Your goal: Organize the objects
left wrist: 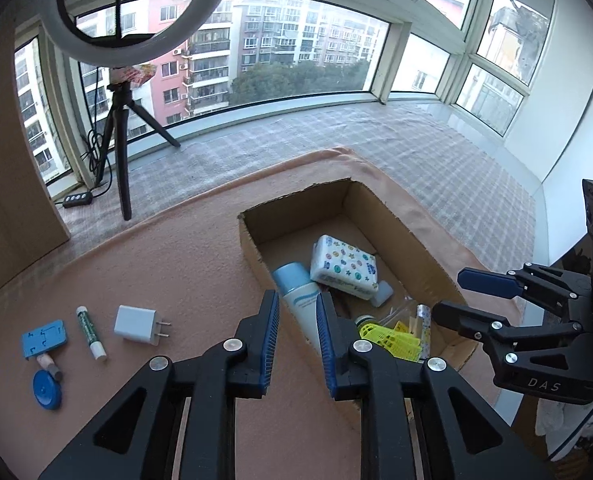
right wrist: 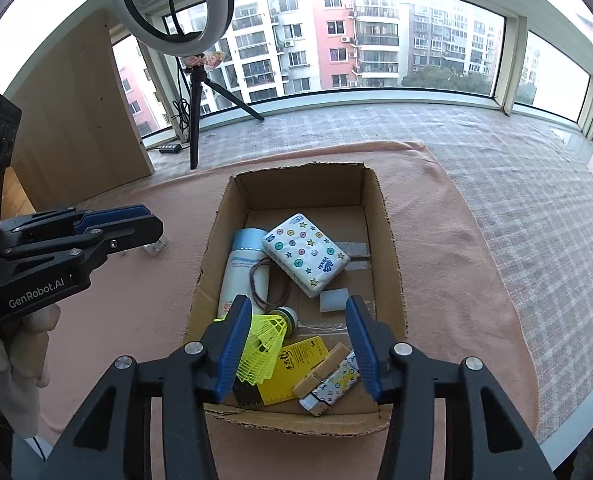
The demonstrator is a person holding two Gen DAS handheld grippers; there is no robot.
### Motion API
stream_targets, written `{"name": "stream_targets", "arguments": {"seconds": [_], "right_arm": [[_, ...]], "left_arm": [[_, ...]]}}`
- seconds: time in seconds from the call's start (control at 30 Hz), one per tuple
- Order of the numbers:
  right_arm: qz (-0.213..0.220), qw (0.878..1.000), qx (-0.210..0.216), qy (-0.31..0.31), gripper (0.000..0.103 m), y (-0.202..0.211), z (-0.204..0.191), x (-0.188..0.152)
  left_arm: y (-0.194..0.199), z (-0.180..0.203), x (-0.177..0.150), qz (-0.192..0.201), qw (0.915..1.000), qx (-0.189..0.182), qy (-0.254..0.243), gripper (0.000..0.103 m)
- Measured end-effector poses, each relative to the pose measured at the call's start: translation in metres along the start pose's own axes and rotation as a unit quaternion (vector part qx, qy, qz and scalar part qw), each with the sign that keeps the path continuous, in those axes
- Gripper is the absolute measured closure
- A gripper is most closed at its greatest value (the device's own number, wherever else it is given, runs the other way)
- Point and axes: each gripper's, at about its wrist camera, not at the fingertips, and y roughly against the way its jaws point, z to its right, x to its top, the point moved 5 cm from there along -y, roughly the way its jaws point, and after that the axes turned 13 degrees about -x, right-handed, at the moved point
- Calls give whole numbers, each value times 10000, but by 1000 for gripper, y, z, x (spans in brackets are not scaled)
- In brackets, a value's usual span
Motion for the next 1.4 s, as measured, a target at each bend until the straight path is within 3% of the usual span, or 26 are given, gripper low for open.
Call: {"name": "stream_targets", "arguments": {"seconds": [0.3,0.63,1.03,1.4], "right_arm": [[-70,9992,371,147,55,3,-49,-3],[-253,9970,674,285,55,-2,-109,-12],[-408,9964,684,296,55,0,-138,-27],[-438,9975,512,229,55,0,-133,-27]], "left_arm": [[41,-61,-45,-6,9980,362,511,78],[81,-183,-84,-244,9846,1010,1408,77],[77,-311,-61,-433,9696,1210,2085,77],[36,-361,-60,-712,9588,1019,2556,77]]}}
